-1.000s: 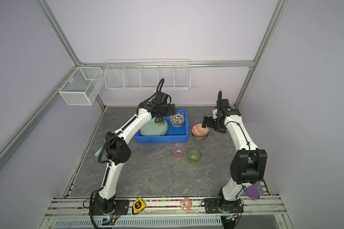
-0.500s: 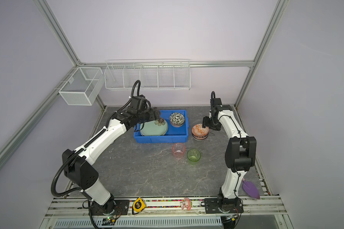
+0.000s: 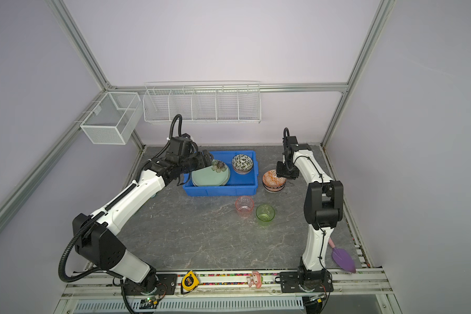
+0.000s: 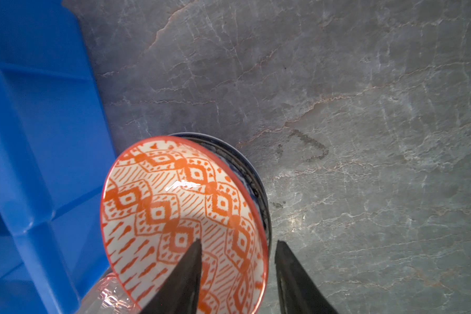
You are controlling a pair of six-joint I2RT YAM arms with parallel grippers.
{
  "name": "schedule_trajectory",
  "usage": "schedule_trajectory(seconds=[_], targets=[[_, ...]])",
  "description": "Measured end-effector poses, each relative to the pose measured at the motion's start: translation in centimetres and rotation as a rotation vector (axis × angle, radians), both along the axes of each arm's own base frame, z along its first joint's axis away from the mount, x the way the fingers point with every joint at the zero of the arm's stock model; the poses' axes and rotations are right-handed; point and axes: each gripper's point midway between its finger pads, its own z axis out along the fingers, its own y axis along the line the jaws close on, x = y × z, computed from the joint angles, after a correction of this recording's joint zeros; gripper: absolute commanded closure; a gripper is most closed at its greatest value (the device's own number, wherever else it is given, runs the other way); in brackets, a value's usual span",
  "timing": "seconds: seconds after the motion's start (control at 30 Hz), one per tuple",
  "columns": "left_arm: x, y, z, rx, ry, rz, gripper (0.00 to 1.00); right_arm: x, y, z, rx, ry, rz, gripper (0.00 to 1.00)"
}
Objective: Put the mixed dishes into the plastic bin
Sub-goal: 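Pinch the rim of the orange patterned bowl with the right gripper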
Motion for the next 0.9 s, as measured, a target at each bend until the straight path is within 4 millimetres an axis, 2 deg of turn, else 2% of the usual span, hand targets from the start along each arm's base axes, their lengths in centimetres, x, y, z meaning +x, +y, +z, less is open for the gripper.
schedule_trajectory(seconds=[0.23,0.4,0.77,0.9], targets=[[0.4,-0.6,-1.8,0.007,0.039,-0.012,0.11,0.1,-0.1,-0.4,-0.008,0.007,-0.001,0.64],[0.5,-0.8,-2.0,0.004,0.044,-0.019,0.11,0.2,0.0,-0.4,-0.012,0.004,0.001,0.68],[0.7,-1.0,-2.1,0.003,0.047,-0.023,0.11,0.4,-0.3,-1.1,-0.028,0.017,-0.003,0.7],[0.8,-1.1,-2.6,0.004,0.056,-0.026,0.11,0.4,-0.4,-1.2,-0.034,0.015,-0.005,0.74]])
